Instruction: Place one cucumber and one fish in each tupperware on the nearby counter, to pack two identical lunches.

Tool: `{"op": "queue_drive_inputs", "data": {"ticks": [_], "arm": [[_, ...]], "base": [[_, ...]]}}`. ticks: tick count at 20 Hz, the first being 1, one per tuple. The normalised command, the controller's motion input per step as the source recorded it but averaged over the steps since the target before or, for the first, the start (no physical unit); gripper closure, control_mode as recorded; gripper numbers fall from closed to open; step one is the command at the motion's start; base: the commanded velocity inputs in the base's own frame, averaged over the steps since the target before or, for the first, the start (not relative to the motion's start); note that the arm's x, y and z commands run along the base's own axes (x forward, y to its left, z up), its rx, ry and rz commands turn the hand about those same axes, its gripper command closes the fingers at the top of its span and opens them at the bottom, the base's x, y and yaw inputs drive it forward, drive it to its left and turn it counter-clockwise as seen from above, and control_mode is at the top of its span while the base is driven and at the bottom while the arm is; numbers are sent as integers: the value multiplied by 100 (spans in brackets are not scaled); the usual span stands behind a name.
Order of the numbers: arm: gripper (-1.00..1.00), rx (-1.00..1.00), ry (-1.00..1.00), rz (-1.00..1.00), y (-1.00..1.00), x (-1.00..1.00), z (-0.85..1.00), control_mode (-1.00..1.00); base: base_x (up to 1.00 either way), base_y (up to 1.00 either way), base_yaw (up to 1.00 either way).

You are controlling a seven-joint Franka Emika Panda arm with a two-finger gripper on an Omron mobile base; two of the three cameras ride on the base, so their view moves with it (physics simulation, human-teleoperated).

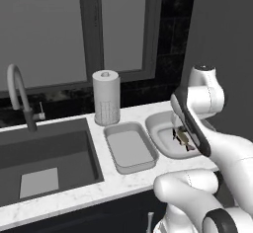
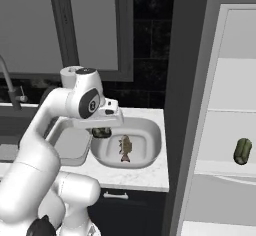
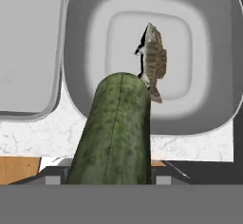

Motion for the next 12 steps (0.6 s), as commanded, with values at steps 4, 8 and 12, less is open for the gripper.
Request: {"op": "queue_drive_inputs", "data": {"ticks": [4, 8, 12], "arm": [[100, 0, 11, 11, -3, 67, -53, -100], [100, 0, 6, 10, -3, 65, -47, -100], [100, 1, -6, 7, -5, 39, -45, -100]], "base": [[0, 0, 0], [0, 0, 0], [0, 0, 0]]}}
